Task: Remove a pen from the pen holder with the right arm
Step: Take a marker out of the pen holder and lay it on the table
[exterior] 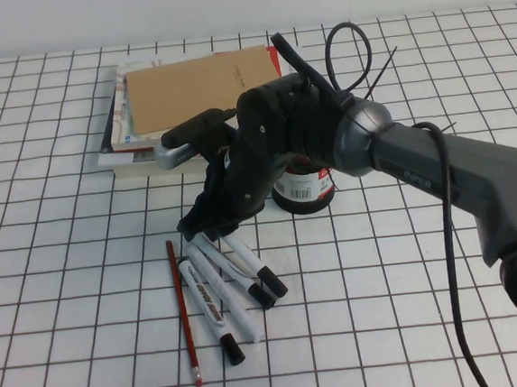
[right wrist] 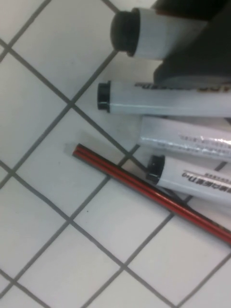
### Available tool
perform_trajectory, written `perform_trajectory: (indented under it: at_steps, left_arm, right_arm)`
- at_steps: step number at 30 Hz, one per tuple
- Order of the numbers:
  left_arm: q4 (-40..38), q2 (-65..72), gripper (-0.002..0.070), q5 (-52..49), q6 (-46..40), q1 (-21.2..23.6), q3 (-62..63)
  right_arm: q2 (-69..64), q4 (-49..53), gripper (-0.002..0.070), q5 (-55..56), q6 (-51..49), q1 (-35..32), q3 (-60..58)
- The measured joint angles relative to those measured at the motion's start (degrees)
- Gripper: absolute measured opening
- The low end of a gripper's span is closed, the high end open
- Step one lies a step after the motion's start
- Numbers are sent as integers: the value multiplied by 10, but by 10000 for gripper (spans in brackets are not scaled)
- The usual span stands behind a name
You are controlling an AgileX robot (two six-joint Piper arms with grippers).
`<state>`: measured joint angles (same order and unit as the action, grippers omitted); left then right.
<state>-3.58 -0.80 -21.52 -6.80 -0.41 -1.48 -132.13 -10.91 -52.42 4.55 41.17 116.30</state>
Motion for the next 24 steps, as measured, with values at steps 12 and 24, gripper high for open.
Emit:
perform_trajectory:
  at_steps: [12,24]
  left_arm:
    - [0,0,-5,0,0,0,0]
    - [0,0,-5,0,0,0,0]
  right_arm:
    - [-1,0,139,14,0,0,0]
    - [-1,-14,180,16,0,0,0]
